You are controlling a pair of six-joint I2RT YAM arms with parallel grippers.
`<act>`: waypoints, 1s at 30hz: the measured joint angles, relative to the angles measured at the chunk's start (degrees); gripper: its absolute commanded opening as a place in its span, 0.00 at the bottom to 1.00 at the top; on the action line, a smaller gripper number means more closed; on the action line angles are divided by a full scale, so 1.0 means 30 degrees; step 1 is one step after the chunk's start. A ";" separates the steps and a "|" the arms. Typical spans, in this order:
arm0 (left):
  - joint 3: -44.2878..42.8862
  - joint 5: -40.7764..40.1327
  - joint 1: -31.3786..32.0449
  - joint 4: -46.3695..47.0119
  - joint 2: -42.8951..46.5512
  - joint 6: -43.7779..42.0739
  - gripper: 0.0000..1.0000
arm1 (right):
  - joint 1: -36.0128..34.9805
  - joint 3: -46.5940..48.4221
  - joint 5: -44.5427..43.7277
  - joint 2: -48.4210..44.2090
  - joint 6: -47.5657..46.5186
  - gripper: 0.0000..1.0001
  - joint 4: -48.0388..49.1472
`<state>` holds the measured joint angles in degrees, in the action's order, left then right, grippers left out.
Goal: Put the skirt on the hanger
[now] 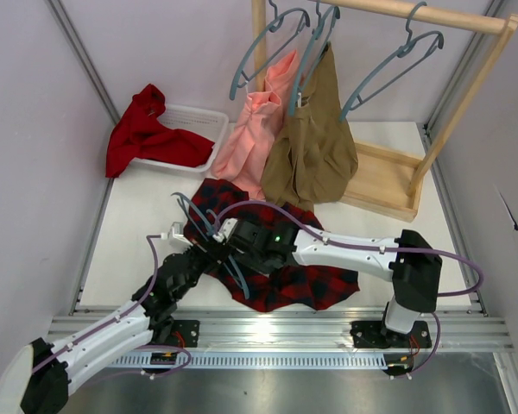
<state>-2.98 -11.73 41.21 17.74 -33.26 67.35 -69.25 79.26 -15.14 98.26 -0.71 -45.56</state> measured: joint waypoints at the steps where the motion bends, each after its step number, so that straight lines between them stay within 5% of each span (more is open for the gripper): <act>1: 0.0000 0.0000 -0.0029 -0.0051 0.0015 0.0000 0.00 | 0.0138 -0.0044 0.0000 0.0000 -0.0452 0.52 -0.0007; 20: 0.0000 0.0124 -0.0299 -0.0146 -0.0168 0.0022 0.00 | 0.0860 -0.2608 -0.0743 -0.0015 -0.3541 0.53 0.0772; 23: 0.0000 0.0138 -0.0342 -0.0138 -0.0240 0.0029 0.00 | 0.0860 -0.3220 -0.1239 -0.0109 -0.3803 0.43 0.1457; 27: 0.0000 0.0153 -0.0408 -0.0109 -0.0372 0.0036 0.00 | 0.0860 -0.4116 -0.2368 -0.0291 -0.4087 0.13 0.2492; 30: 0.0000 0.0226 -0.0481 -0.0109 -0.0372 0.0066 0.00 | 0.0860 -0.4524 -0.2885 -0.0590 -0.4146 0.01 0.3198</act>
<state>-2.98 -11.05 39.77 17.41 -34.37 67.55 -66.67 65.69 -23.79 96.49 -13.15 -35.97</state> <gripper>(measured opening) 0.078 0.100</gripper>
